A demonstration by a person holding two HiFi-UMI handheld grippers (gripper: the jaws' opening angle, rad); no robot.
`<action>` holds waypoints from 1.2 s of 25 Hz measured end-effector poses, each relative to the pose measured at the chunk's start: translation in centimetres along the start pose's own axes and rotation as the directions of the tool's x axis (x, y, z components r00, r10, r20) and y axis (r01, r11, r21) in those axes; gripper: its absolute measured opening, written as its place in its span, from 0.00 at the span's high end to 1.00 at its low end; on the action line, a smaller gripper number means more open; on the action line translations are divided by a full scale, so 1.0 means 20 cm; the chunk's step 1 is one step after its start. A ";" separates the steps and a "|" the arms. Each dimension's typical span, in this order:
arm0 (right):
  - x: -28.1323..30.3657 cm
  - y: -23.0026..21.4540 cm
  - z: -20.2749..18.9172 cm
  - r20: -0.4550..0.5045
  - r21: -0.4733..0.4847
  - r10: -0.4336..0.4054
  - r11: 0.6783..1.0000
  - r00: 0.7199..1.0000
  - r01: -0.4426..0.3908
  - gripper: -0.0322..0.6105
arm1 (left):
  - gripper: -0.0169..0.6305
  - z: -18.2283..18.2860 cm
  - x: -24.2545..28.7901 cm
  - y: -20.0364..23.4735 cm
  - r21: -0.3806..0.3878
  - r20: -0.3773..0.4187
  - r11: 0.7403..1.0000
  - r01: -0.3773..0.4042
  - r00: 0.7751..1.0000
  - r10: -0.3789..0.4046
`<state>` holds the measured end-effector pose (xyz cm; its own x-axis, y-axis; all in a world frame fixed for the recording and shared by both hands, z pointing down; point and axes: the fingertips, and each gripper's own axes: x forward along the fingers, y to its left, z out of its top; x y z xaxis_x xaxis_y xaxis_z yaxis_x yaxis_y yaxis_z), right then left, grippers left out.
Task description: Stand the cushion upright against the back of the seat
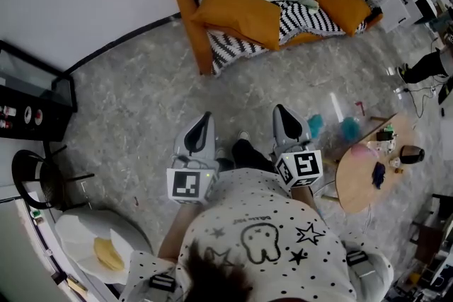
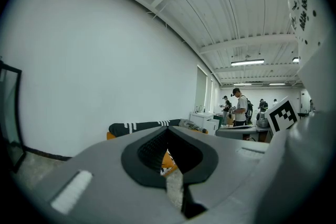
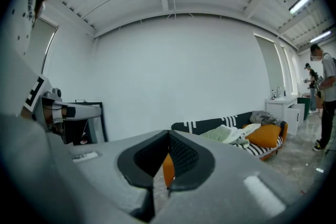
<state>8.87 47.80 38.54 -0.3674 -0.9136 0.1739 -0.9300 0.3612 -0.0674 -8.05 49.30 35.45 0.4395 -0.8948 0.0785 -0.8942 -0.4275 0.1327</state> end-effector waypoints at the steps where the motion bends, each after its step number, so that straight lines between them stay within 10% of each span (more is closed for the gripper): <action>1: 0.02 -0.02 0.01 -0.001 -0.004 0.006 1.000 1.000 -0.006 0.95 | 0.98 0.01 0.03 0.00 0.003 0.003 1.000 -0.004 1.000 0.004; 30: 0.31 -0.52 0.03 -0.019 -0.018 0.073 0.997 0.997 -0.073 0.95 | 0.98 -0.02 0.59 -0.12 -0.026 0.021 0.997 -0.069 0.997 0.070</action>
<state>16.25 38.17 39.74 -0.4342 -0.8812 0.1868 -0.9004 0.4305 -0.0624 -0.61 39.81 36.52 0.3741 -0.9250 0.0667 -0.9199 -0.3610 0.1530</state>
